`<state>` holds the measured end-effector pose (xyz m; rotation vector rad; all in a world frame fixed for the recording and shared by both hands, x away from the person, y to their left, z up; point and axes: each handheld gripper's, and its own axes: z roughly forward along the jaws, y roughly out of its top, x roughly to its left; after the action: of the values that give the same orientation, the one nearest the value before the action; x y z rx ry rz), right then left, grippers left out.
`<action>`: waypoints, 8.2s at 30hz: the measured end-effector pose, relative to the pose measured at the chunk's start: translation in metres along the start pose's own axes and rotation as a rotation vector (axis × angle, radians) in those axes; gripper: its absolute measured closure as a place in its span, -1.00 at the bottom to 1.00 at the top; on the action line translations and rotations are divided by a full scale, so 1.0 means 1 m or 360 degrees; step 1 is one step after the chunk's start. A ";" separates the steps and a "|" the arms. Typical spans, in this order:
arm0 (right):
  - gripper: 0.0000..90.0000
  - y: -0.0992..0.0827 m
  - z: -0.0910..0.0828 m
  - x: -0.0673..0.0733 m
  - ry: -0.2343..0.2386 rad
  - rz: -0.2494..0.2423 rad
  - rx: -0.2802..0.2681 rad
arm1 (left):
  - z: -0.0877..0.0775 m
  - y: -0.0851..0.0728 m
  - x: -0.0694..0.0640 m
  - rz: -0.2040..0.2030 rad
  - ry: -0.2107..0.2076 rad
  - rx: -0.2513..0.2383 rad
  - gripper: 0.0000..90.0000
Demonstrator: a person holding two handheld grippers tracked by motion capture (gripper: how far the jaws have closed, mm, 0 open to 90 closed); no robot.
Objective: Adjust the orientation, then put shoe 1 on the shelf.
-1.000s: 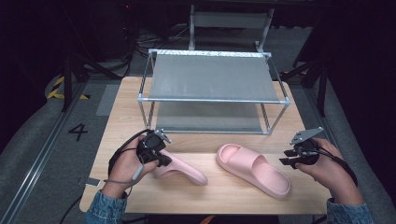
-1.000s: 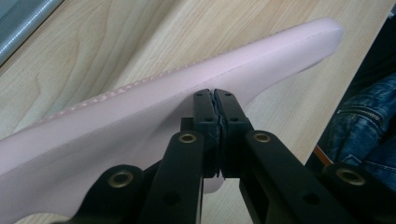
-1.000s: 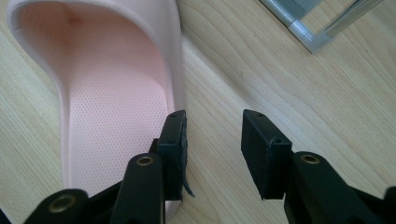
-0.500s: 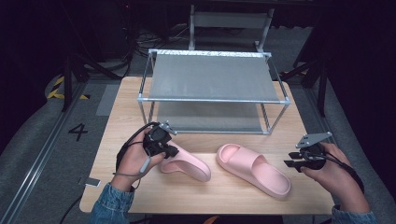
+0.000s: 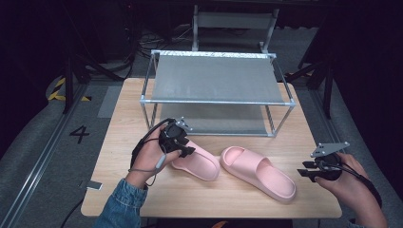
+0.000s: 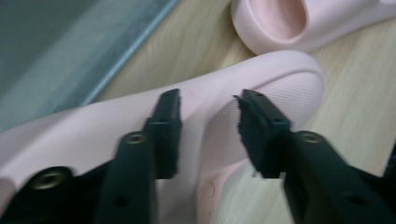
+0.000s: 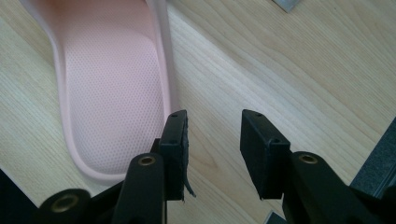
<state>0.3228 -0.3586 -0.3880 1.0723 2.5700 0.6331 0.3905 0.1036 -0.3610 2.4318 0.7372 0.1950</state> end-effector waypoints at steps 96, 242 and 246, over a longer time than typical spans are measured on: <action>0.32 0.026 0.029 0.009 0.0110 -0.0142 0.0049 | 0.034 -0.051 0.014 -0.0596 0.0218 0.0165 0.44; 0.30 0.015 0.014 0.017 0.0154 -0.0121 -0.0060 | -0.108 0.093 0.010 -0.0273 0.0003 -0.0198 0.42; 0.30 0.016 0.016 0.021 0.0166 -0.0130 -0.0052 | -0.114 0.076 0.007 -0.0256 0.0004 -0.0206 0.45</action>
<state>0.3255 -0.3287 -0.3958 0.9421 2.6666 0.7258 0.3975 0.1120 -0.2238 2.2392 0.8887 0.1765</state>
